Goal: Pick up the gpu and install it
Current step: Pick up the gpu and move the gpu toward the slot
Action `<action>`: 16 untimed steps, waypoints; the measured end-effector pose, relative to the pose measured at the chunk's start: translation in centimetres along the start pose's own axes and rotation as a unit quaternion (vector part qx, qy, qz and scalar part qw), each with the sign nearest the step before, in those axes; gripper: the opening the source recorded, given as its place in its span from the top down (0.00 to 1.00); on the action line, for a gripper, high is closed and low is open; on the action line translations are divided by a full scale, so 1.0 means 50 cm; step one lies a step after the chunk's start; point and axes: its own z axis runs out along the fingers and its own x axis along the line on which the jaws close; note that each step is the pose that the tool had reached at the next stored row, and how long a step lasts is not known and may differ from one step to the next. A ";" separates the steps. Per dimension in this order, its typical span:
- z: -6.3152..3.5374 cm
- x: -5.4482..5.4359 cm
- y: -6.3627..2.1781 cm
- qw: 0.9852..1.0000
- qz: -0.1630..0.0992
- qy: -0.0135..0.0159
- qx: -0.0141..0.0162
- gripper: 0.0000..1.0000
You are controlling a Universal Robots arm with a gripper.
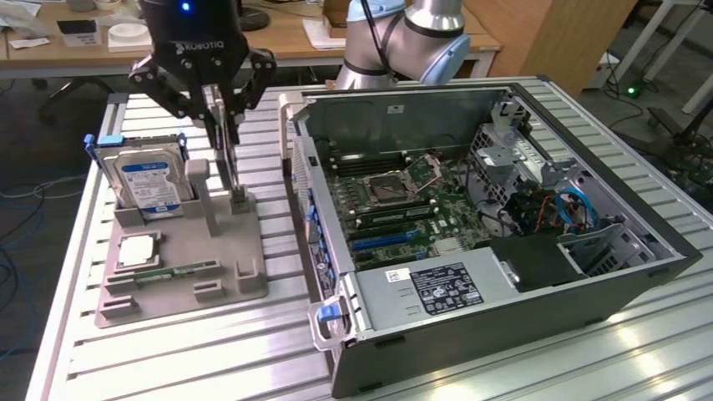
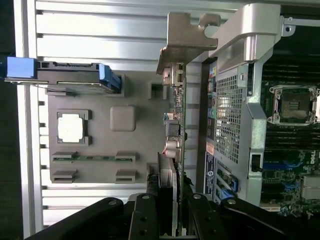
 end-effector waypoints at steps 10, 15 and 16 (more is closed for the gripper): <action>-0.051 -0.003 -0.001 1.000 0.000 0.000 0.000 0.73; -0.063 -0.003 -0.001 1.000 0.000 0.000 0.000 0.73; -0.063 -0.003 -0.001 1.000 0.000 0.000 -0.001 0.73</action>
